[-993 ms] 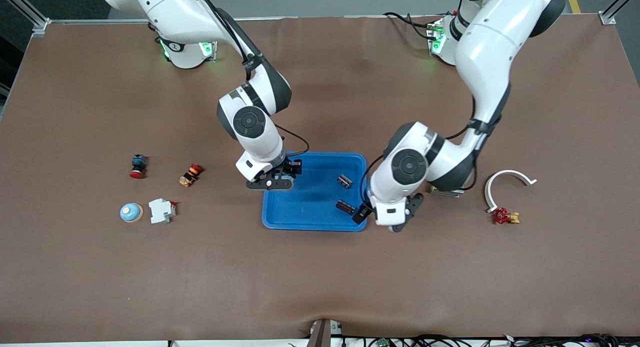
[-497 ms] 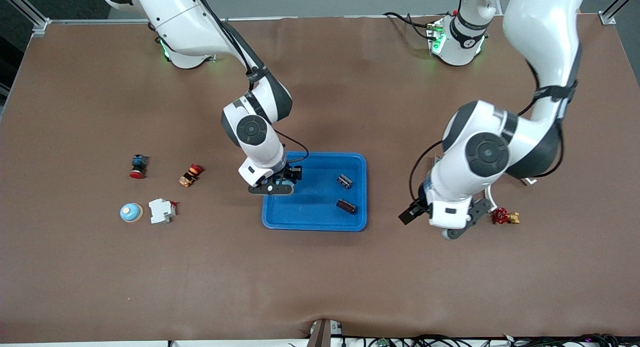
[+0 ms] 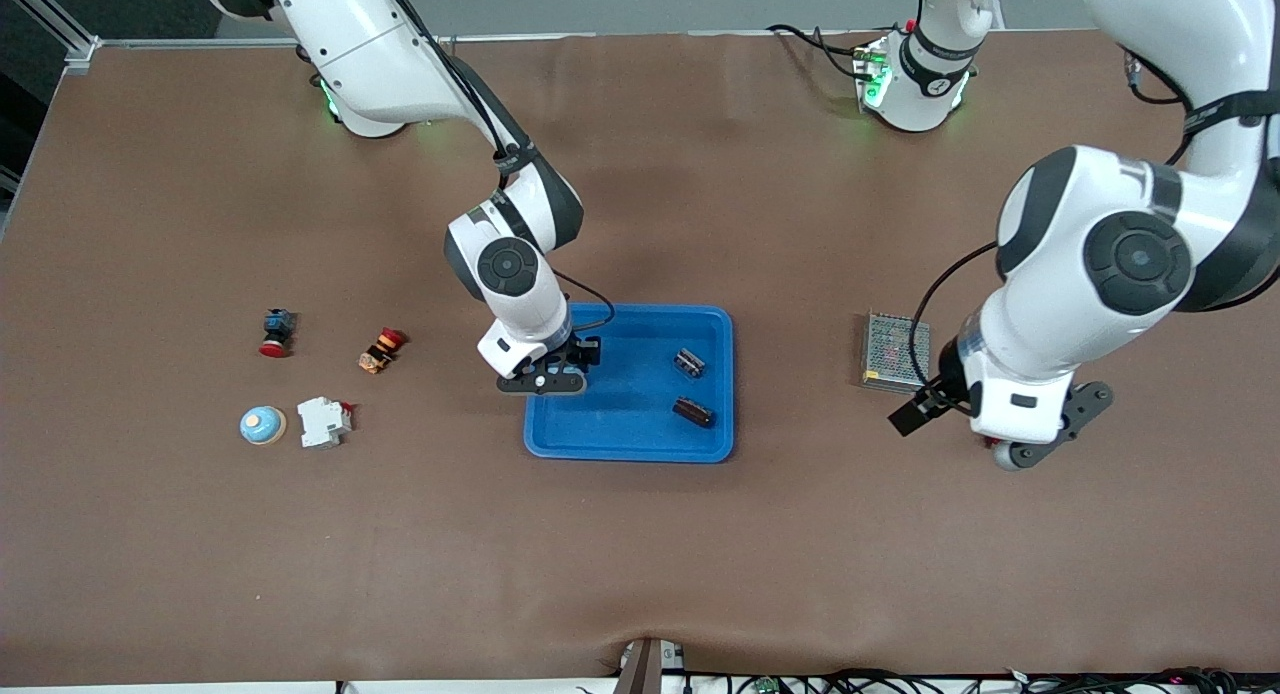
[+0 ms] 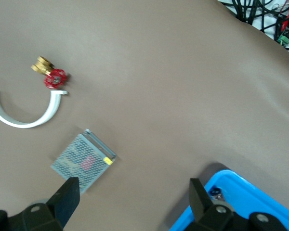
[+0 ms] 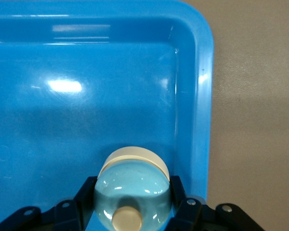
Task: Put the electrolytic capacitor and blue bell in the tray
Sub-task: 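Lower the bell into the tray while the left gripper withdraws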
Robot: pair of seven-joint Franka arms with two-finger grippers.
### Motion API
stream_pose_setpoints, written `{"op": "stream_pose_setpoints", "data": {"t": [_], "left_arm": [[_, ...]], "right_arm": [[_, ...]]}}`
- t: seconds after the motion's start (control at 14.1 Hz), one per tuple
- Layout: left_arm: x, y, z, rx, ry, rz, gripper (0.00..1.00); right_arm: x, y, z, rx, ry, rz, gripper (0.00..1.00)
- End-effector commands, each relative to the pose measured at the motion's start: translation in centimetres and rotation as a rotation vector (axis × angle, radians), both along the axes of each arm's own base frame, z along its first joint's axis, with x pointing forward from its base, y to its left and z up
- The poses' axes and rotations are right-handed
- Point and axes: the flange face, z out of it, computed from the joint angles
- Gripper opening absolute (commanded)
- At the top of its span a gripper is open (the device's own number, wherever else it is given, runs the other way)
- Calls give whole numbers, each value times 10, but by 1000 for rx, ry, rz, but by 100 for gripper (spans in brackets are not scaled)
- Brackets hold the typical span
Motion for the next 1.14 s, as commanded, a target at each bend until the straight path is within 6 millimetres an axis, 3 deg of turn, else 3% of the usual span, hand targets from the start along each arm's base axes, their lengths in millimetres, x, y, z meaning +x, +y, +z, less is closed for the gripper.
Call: {"op": "stream_pose_setpoints", "data": {"t": [0.0, 0.21, 0.5, 0.57, 0.64, 0.71, 0.85, 0.92, 1.06], "left_arm": [[-13, 29, 26, 34, 17, -80, 100], [-21, 65, 45, 44, 59, -179, 100], [-33, 98, 67, 59, 88, -286, 100], [-36, 101, 71, 61, 98, -300, 100], [-39, 106, 78, 65, 95, -295, 100], [-41, 112, 81, 68, 103, -287, 100], [-50, 115, 93, 78, 107, -283, 100], [-54, 115, 102, 80, 100, -287, 100], [-61, 116, 111, 91, 107, -307, 100]], "right_arm": [[-1, 3, -7, -11, -10, 1, 52], [-3, 7, -9, -10, -8, 7, 52], [-4, 10, -11, -2, -12, 9, 53], [-7, 13, -10, 0, -11, 14, 59], [-8, 16, -9, 1, -12, 16, 88], [-9, 17, -9, 1, -12, 17, 100], [-16, 25, -6, -4, -6, 36, 100], [-17, 27, 0, -2, -9, 44, 100], [-17, 23, 52, -29, 30, 51, 100]]}}
